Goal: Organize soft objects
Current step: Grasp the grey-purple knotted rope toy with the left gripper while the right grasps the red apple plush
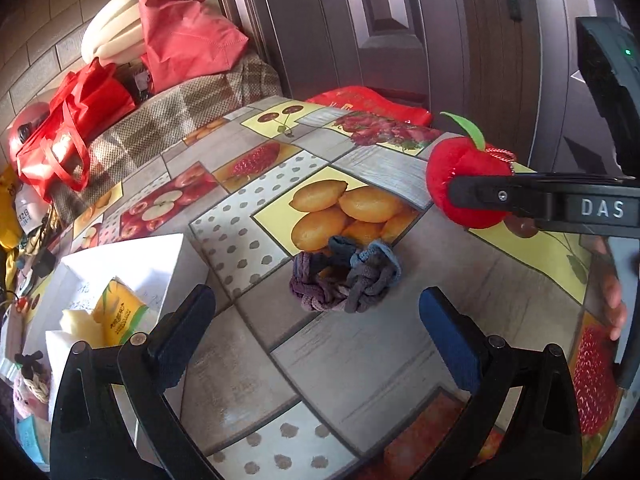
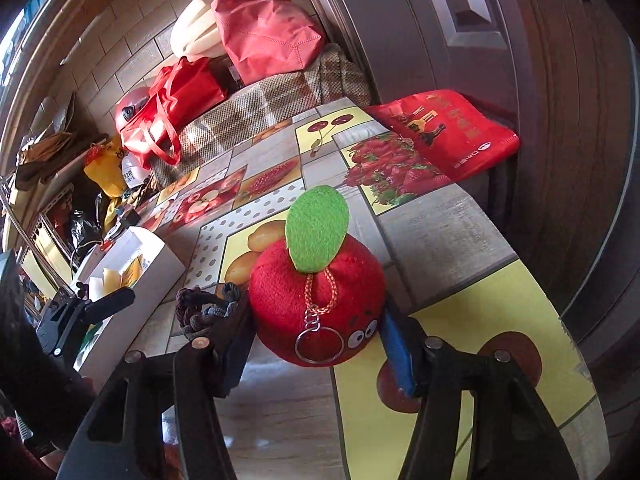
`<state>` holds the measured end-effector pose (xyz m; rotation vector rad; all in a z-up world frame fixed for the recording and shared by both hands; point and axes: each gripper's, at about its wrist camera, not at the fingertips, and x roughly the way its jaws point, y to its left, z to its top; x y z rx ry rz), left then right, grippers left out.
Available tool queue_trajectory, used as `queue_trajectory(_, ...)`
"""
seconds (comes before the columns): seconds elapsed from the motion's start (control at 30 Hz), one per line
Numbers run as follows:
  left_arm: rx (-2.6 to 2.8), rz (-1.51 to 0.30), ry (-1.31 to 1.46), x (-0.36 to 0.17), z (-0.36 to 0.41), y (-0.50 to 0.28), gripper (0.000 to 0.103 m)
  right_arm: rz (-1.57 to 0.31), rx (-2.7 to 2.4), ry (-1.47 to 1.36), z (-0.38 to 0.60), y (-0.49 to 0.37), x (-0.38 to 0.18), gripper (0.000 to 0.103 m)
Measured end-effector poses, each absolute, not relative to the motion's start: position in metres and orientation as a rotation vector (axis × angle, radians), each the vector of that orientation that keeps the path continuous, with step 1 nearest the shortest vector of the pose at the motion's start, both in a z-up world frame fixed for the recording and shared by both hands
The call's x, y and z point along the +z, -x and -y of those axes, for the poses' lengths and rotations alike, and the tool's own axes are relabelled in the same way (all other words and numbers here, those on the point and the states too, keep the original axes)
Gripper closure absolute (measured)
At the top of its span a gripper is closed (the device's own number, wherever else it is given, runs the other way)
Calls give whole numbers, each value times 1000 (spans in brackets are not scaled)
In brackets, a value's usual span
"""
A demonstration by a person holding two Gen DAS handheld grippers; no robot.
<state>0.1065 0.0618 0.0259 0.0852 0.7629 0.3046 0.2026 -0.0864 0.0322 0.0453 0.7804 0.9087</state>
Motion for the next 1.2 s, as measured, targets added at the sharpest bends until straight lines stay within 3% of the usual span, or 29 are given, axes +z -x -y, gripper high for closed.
queue_trajectory(0.07, 282, -815, -65, 20, -66, -122, 1, -792, 909, -67, 88, -206, 31, 44)
queue_trajectory(0.17, 264, -861, -101, 14, -65, -137, 15, -801, 915, -80, 88, -208, 30, 44)
queue_trajectory(0.2, 265, -857, -120, 13, -65, -138, 25, -800, 917, -79, 87, -207, 30, 44)
queue_trajectory(0.23, 256, -856, -119, 13, -66, -139, 41, -796, 920, -76, 87, -207, 31, 44)
queue_trajectory(0.3, 235, -850, -102, 13, -67, -138, 66, -786, 923, -70, 87, -205, 32, 44)
queue_trajectory(0.37, 217, -808, -86, 19, -67, -132, 72, -776, 920, -69, 87, -203, 32, 44)
queue_trajectory(0.77, 281, -485, -23, 53, -63, -54, 74, -625, 846, -81, 101, -189, 46, 44)
queue_trajectory(1.2, 304, -342, 19, 62, -56, 46, 74, -399, 838, 16, 94, -116, 60, 44)
